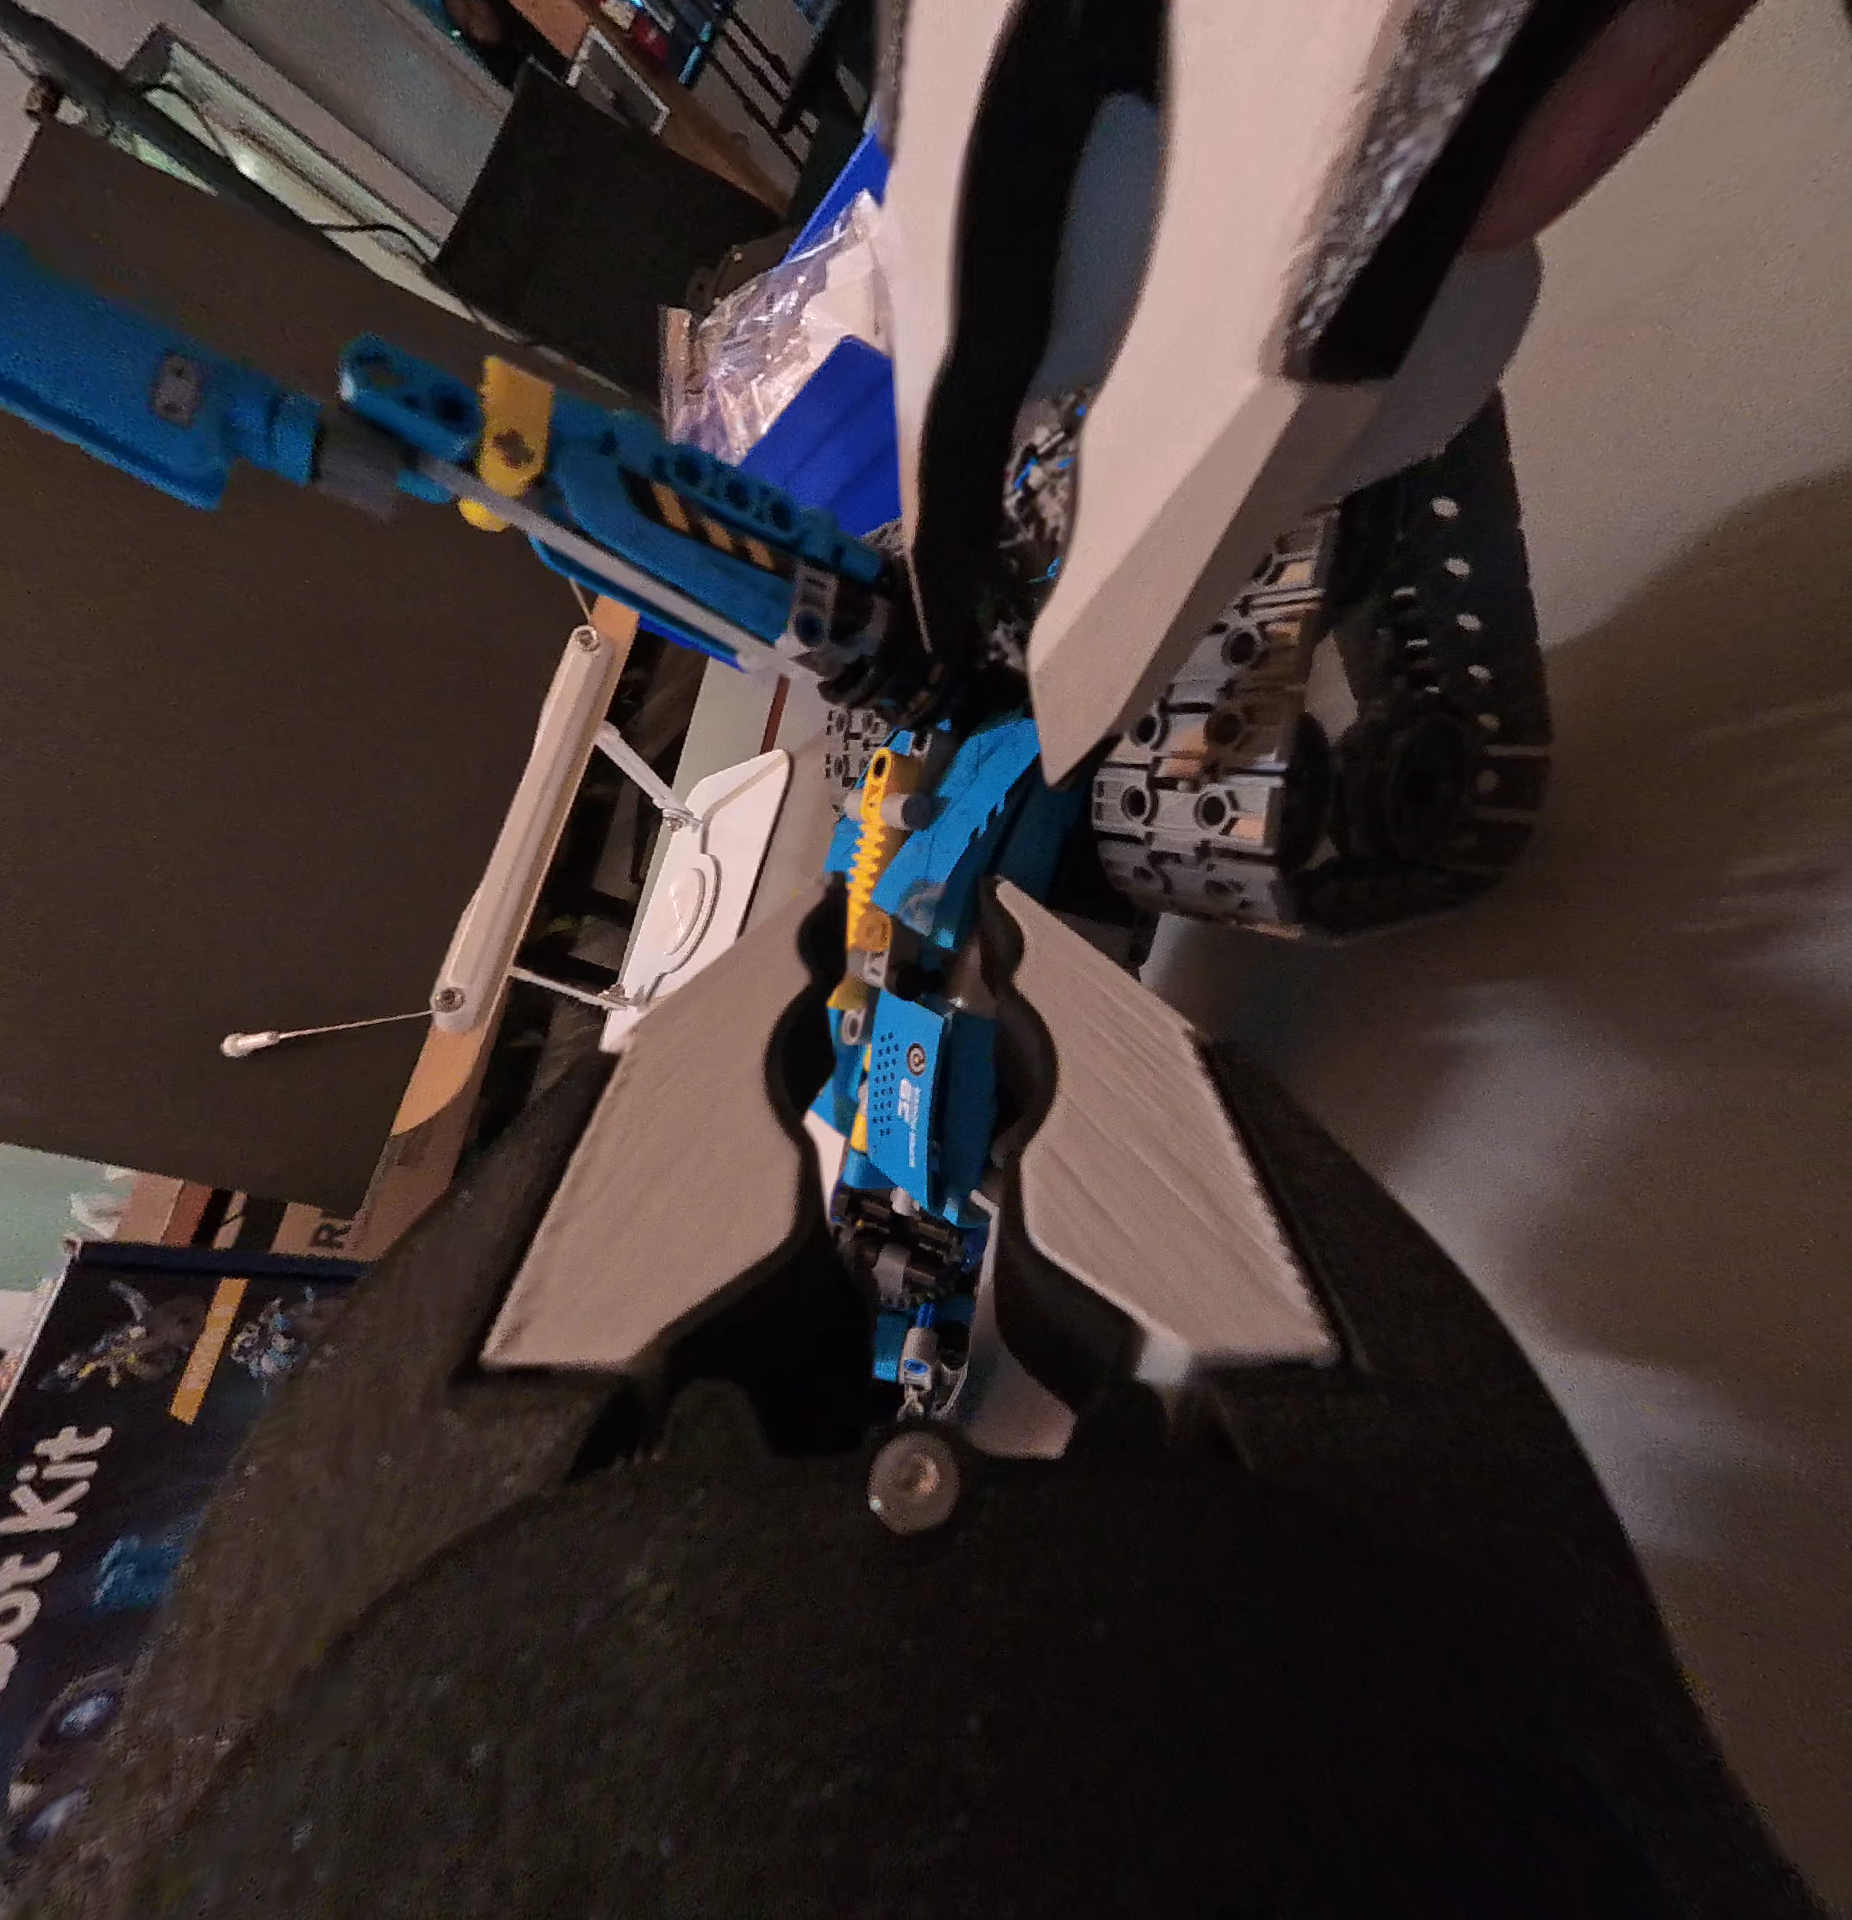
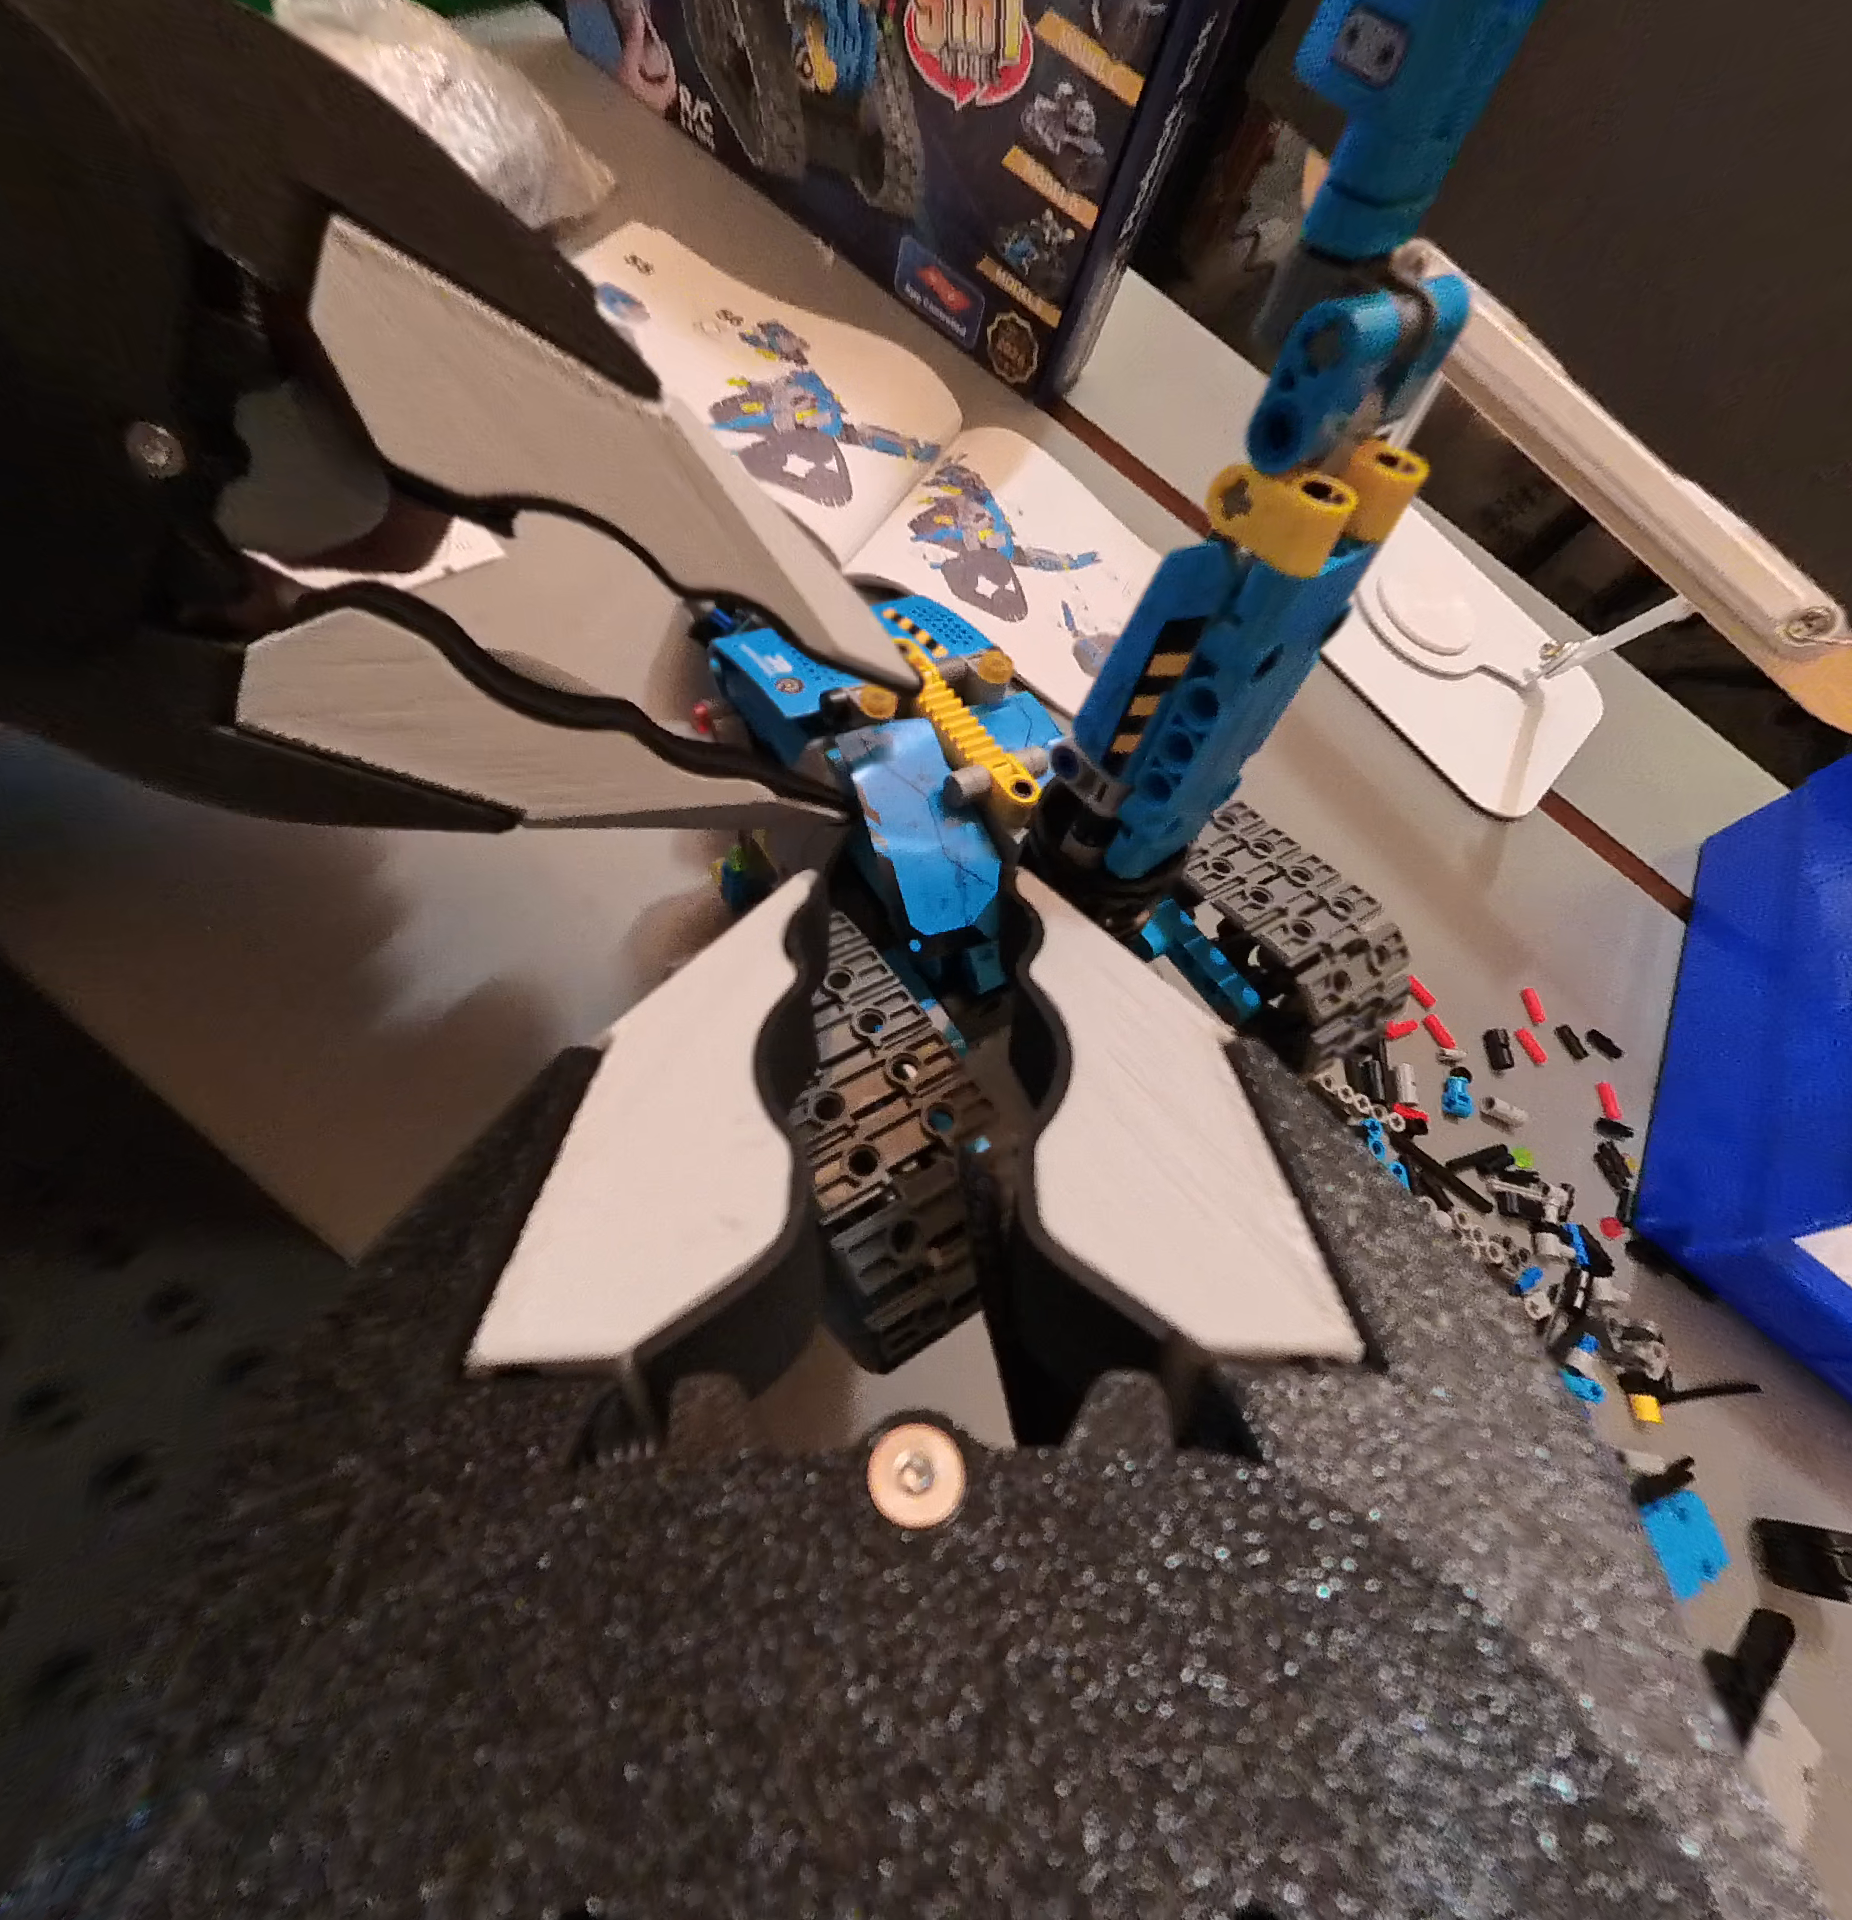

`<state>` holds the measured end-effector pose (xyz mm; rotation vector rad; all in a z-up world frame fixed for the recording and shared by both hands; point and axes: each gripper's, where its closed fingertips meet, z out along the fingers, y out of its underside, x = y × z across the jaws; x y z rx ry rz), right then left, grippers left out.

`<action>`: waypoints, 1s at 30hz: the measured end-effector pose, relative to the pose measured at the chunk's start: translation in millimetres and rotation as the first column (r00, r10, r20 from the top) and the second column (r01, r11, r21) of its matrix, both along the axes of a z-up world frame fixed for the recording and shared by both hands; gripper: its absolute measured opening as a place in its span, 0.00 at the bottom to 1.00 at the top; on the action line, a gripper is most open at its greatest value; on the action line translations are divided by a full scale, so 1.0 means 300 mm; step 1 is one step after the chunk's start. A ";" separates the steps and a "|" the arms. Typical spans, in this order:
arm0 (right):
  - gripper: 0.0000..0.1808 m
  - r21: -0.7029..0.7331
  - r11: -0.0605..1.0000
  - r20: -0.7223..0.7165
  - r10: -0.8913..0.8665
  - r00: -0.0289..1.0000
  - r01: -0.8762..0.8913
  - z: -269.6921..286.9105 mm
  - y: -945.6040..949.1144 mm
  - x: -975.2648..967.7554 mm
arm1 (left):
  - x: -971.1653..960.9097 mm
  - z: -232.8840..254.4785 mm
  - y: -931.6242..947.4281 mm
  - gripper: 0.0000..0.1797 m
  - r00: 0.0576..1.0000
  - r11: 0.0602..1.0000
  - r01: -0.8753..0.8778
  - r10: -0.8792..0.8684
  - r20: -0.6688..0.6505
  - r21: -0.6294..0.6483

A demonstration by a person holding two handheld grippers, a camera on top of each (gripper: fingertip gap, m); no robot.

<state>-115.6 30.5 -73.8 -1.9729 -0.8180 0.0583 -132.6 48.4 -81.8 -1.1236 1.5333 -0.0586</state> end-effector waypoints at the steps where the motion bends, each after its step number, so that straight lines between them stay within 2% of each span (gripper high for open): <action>1: 0.17 -0.004 1.000 0.018 -0.002 1.000 0.002 -0.004 0.000 0.001 | 0.001 -0.006 -0.002 0.11 1.000 1.000 0.002 -0.002 -0.015 0.010; 10: 0.10 -0.031 0.999 0.041 -0.007 0.999 0.008 -0.012 -0.007 0.015 | 0.002 -0.026 -0.009 0.02 0.995 1.000 0.015 -0.013 -0.095 0.015; 21: 0.09 -0.033 0.999 0.164 0.013 0.986 -0.008 -0.040 0.000 -0.017 | 0.002 -0.010 -0.026 0.00 0.994 0.998 0.024 -0.017 -0.105 0.059; 28: 0.10 -0.049 0.999 0.197 0.022 0.980 -0.012 -0.034 0.013 -0.034 | -0.011 0.028 -0.018 0.00 1.000 1.000 0.004 -0.004 -0.024 0.007; 30: 0.10 -0.056 0.998 0.225 0.023 0.974 -0.011 -0.038 0.016 -0.039 | -0.017 0.027 -0.005 0.00 1.000 0.999 -0.019 0.020 0.008 -0.045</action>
